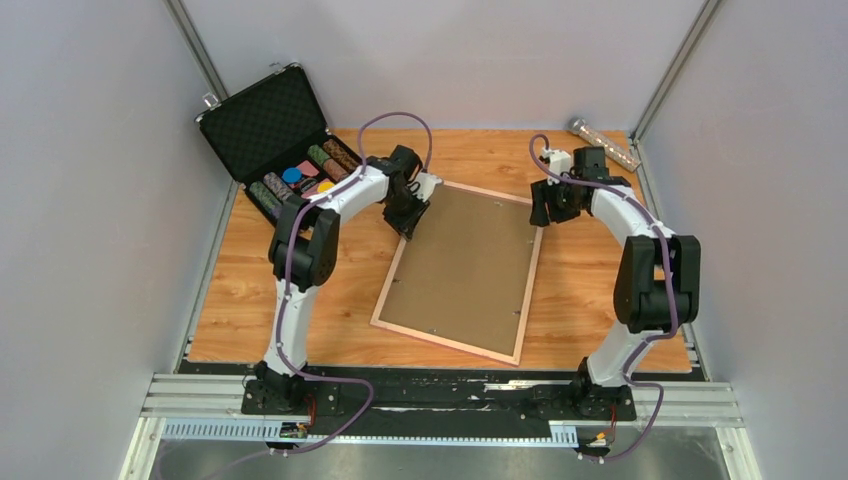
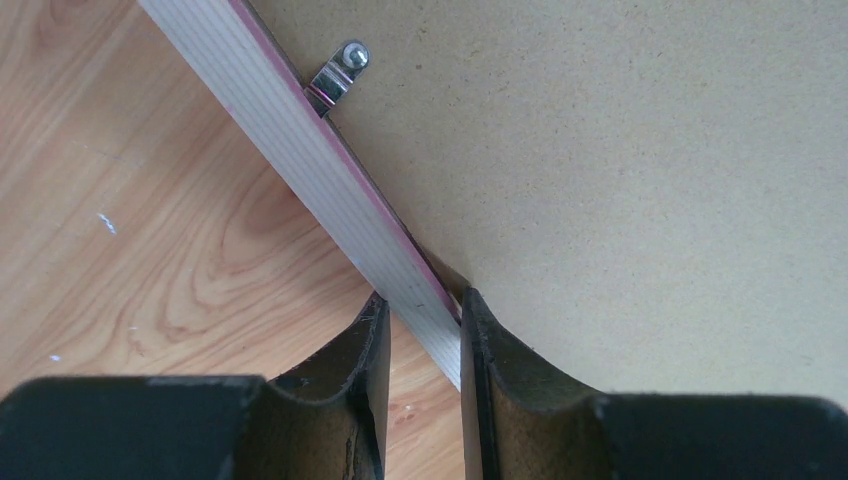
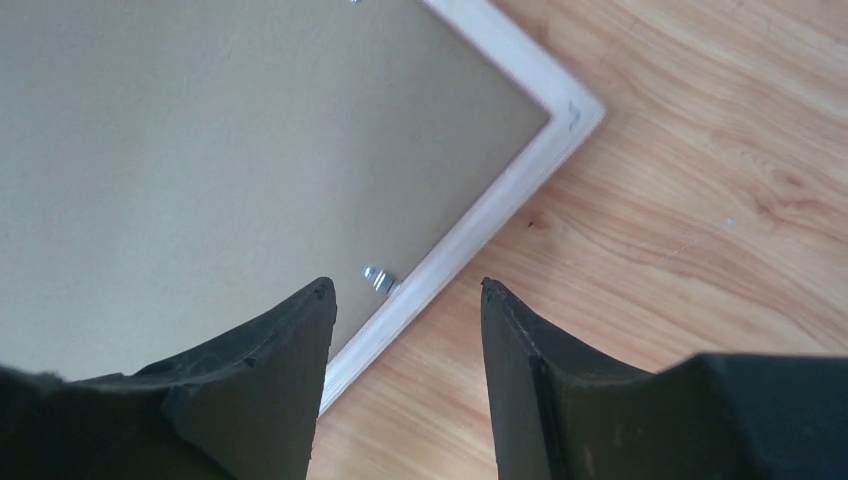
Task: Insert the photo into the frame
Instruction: Adjust the photo frame at the center of the board.
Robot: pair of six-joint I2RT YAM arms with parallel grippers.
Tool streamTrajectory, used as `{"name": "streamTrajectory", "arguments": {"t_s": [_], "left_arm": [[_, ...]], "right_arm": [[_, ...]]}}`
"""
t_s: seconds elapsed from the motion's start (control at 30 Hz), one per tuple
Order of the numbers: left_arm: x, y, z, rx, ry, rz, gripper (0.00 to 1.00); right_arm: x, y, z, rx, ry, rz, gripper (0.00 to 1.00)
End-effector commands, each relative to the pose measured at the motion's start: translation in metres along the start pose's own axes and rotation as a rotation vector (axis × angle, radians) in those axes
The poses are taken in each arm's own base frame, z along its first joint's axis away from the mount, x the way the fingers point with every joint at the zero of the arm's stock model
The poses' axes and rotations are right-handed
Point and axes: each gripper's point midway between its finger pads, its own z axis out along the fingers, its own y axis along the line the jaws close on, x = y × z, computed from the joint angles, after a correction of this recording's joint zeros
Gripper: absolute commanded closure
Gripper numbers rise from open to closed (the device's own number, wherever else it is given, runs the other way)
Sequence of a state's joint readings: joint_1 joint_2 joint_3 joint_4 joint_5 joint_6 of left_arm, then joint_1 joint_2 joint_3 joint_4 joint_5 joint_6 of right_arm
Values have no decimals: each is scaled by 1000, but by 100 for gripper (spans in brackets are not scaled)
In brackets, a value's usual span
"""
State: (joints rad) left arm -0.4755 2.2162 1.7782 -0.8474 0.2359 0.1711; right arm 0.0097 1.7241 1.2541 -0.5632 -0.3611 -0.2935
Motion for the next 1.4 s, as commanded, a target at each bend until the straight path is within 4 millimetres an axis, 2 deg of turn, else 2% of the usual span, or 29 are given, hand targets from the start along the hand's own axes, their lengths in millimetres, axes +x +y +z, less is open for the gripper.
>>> {"name": "streamTrajectory", "arguments": {"t_s": [0.0,0.1,0.23,0.3,0.4,0.43,0.63,0.7,0.77,1.07,1.2,1.37], "left_arm": [[14,6,20,-71,106,283,100],[11,1,24,-48,109,279,100],[5,0,26,-43,102,271,88],[2,1,27,-43,98,264,79],[-4,0,28,-48,91,256,57],[-6,1,27,-53,86,249,52],[-14,4,19,-86,58,223,13],[-17,5,14,-102,39,217,6],[-21,5,7,-116,16,212,1],[-19,-3,-27,-132,-25,194,0],[-11,-9,-41,-131,-37,191,0],[-4,-10,-58,-157,-53,184,0]], "right_arm": [[-33,-16,9,31,-70,-73,46],[-40,-21,18,23,-73,-124,46],[-48,-28,29,12,-75,-189,46],[-51,-32,36,12,-70,-214,46],[-53,-36,44,2,-66,-248,46],[-53,-36,47,-3,-63,-255,46],[-46,-37,64,-45,-33,-273,47],[-46,-38,69,-53,-32,-273,48],[-46,-38,73,-66,-31,-271,49],[-46,-39,86,-84,-26,-249,56],[-42,-38,90,-96,-20,-235,66],[-34,-37,93,-96,2,-202,85]]}}
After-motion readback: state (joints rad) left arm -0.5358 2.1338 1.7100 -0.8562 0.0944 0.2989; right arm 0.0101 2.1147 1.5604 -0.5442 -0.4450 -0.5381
